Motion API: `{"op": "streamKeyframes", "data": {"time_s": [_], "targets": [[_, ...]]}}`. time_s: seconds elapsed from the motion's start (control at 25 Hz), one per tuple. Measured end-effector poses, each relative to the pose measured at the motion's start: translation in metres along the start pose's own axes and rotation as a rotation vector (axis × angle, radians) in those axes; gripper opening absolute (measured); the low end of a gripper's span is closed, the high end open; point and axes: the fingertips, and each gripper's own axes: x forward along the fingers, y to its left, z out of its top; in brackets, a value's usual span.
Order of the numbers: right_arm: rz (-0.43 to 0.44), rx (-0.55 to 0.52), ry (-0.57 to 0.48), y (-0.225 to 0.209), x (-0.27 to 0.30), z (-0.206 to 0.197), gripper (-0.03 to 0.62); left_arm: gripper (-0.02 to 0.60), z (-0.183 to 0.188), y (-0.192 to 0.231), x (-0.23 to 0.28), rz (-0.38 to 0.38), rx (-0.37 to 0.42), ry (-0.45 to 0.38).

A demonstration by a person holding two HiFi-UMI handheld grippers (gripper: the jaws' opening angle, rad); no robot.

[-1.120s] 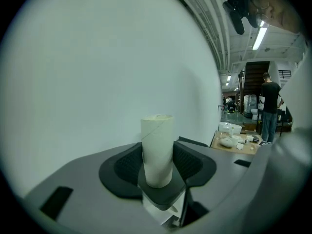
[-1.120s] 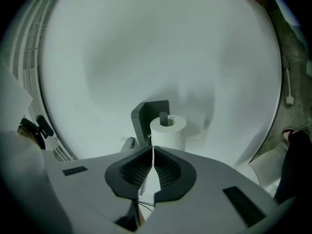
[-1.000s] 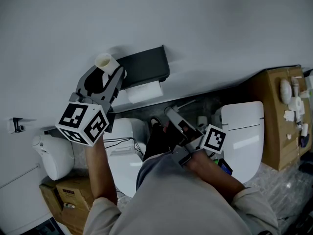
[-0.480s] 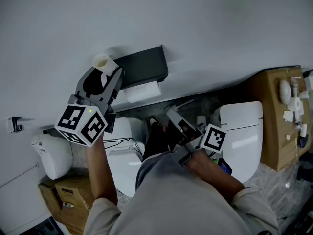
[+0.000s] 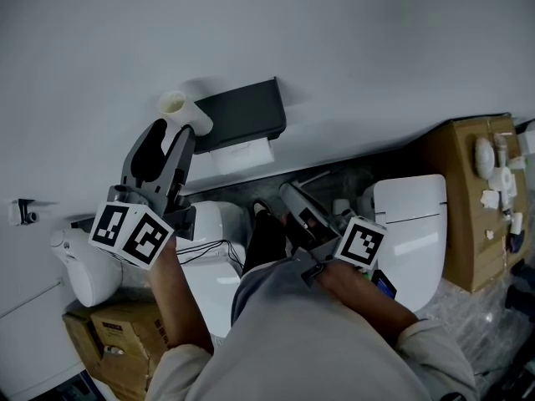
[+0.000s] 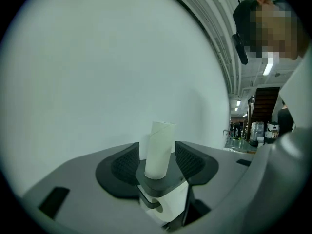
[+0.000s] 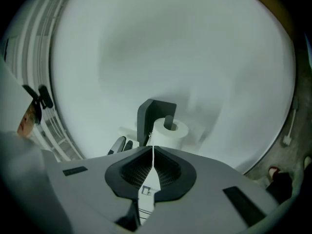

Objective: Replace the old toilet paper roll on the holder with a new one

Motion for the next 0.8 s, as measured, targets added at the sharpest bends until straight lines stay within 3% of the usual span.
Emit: {"op": "streamKeyframes", "data": {"time_s": [0.28,0.48,0.68,0.8], "targets": [[-0.152,-0.526,0.051,0.013,-0.005,0.011,0.018,0.219,-0.004,0.008,-0.043,0.109,-0.033,-0.094],[-0.188,-0.752,0.030,0.029,-0.009,0.024,0.018,0.218,-0.016,0.023,-0.064,0.168,-0.106,-0.127],[-0.214,-0.926,0.017,0.045,-0.013,0.030,0.018,0.027,-0.034,0.005,-0.074,0.161,-0.157,-0.142],[-0.221,-1.013,0.011,0.055,-0.015,0.031,0.018,0.005,-0.052,-0.018,-0.072,0.130,-0.179,-0.132]]}}
